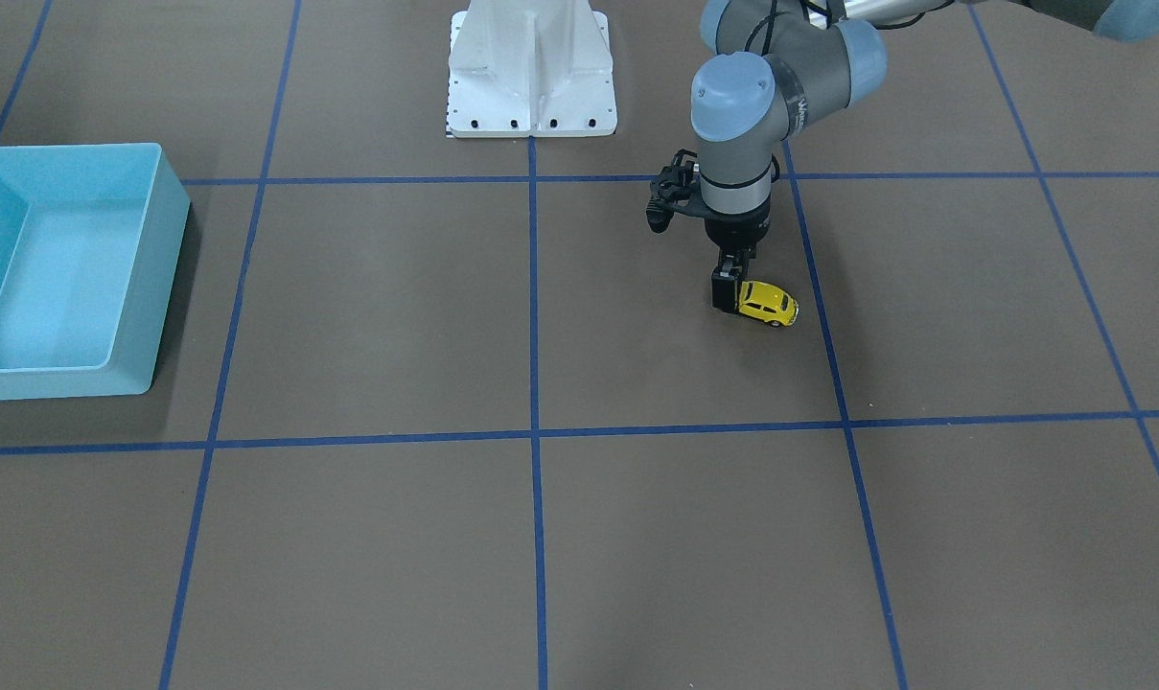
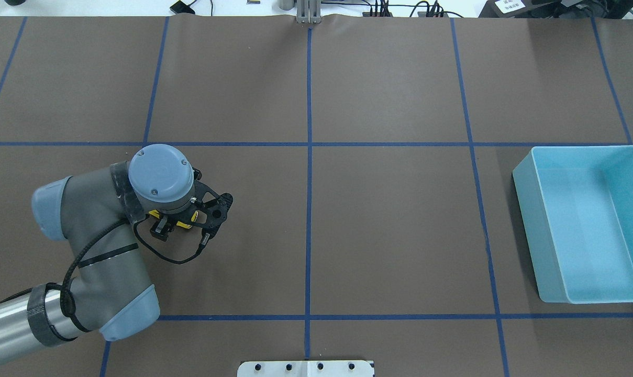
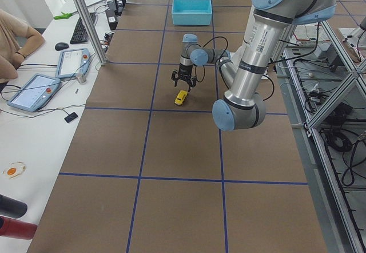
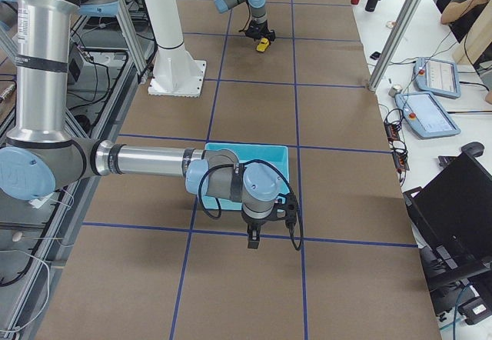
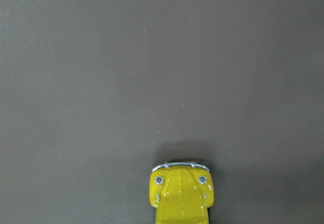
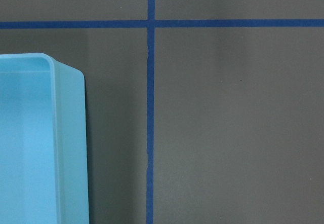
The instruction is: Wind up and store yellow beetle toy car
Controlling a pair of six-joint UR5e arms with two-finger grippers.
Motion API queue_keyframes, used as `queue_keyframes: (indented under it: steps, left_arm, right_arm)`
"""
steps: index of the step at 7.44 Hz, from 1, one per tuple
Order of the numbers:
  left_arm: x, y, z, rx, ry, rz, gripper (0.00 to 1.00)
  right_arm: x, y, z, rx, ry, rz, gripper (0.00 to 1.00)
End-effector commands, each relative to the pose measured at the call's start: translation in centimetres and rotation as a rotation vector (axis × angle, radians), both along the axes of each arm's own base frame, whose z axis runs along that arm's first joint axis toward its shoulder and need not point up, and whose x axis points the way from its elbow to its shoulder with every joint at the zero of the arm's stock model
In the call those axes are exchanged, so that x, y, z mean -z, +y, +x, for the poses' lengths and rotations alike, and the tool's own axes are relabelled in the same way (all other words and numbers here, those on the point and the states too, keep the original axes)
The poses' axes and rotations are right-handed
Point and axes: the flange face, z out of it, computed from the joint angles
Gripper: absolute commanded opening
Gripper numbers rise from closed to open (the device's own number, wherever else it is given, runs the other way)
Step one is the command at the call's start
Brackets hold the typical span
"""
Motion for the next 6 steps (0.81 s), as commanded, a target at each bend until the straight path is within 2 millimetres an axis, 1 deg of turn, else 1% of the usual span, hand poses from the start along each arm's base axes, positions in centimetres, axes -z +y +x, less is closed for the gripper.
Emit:
queue_keyframes:
  steps: [1, 6]
  left_arm:
    - [-0.5, -0.4, -0.1, 0.047, -0.010, 0.010, 0.95]
    - [-1.7, -0.4, 0.3, 0.051, 0.003, 0.027, 0.94]
  right_arm:
    - [0.0, 0.0, 0.0, 0.000, 0.000, 0.000, 1.00]
    - [-0.1, 0.1, 0.0, 0.000, 0.000, -0.003, 1.00]
